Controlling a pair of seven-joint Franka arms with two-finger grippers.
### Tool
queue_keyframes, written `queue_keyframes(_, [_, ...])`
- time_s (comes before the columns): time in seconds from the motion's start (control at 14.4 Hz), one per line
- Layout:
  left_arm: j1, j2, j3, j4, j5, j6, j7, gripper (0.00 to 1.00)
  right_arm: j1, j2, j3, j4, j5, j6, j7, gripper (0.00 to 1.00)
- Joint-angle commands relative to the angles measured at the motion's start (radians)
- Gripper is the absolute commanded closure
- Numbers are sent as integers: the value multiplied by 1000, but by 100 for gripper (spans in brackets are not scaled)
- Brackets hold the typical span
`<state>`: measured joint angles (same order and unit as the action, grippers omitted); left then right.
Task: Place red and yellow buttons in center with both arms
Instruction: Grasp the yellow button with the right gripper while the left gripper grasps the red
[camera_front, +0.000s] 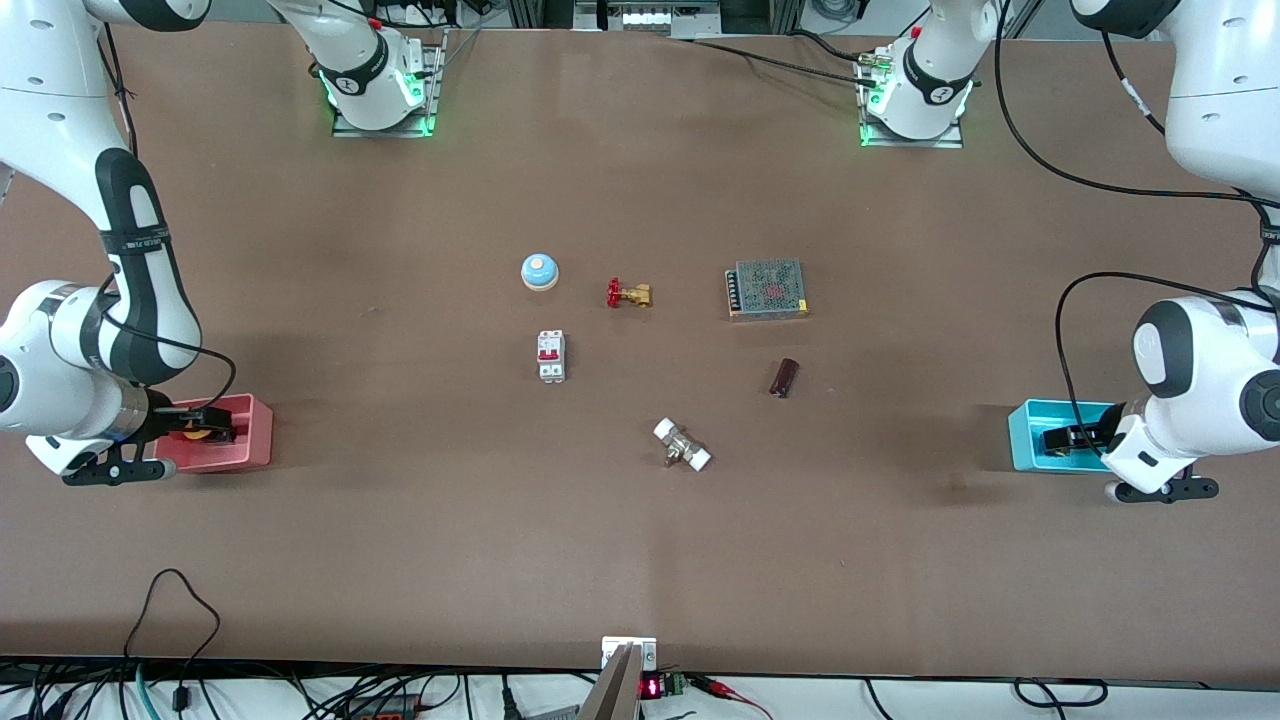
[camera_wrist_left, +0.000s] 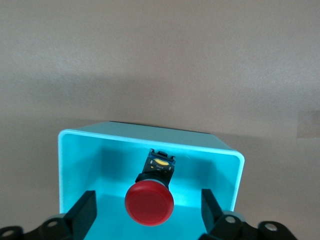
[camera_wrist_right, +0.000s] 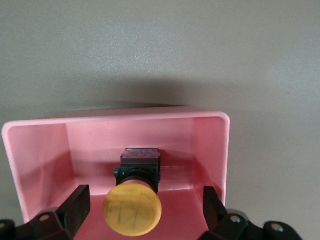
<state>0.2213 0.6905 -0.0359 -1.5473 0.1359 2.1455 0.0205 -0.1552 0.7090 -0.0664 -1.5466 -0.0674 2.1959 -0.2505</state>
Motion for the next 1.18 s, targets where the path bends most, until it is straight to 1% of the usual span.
queue_keyframes(0.0, [6, -8, -4, -22, 22, 2, 9, 20, -6, 15, 10, 17, -11, 2, -10, 0])
queue_keyframes(0.07, [6, -9, -4, -25, 22, 2, 9, 26, -6, 15, 10, 17, -11, 2, -9, 1])
queue_keyframes(0.21, [6, -11, -4, -27, 22, -1, 9, 36, -4, 18, 11, 19, -11, 2, -3, 6])
queue_keyframes(0.28, [6, -14, -2, -27, 22, -3, 9, 41, -3, 20, 11, 19, -11, 2, -6, 11])
queue_keyframes(0.49, [6, -19, -2, -25, 22, -10, 9, 56, -3, 24, 11, 23, -11, 2, -12, 20])
queue_keyframes(0.7, [4, -43, -4, -20, 22, -18, 6, 70, -3, 24, 11, 23, -11, 2, -7, 45])
queue_keyframes(0.77, [4, -57, -4, -17, 22, -36, 9, 75, -3, 24, 13, 23, -11, 2, -6, 49])
queue_keyframes(0.91, [-2, -94, -6, -11, 22, -64, 7, 79, -3, 24, 13, 26, -9, 2, -13, 56])
queue_keyframes(1.04, [-5, -137, -9, -11, 24, -87, 9, 82, -3, 24, 13, 34, -11, 2, -15, 62])
queue_keyframes(1.11, [-7, -158, -15, -11, 24, -98, 7, 82, -3, 24, 13, 34, -9, 2, -16, 62])
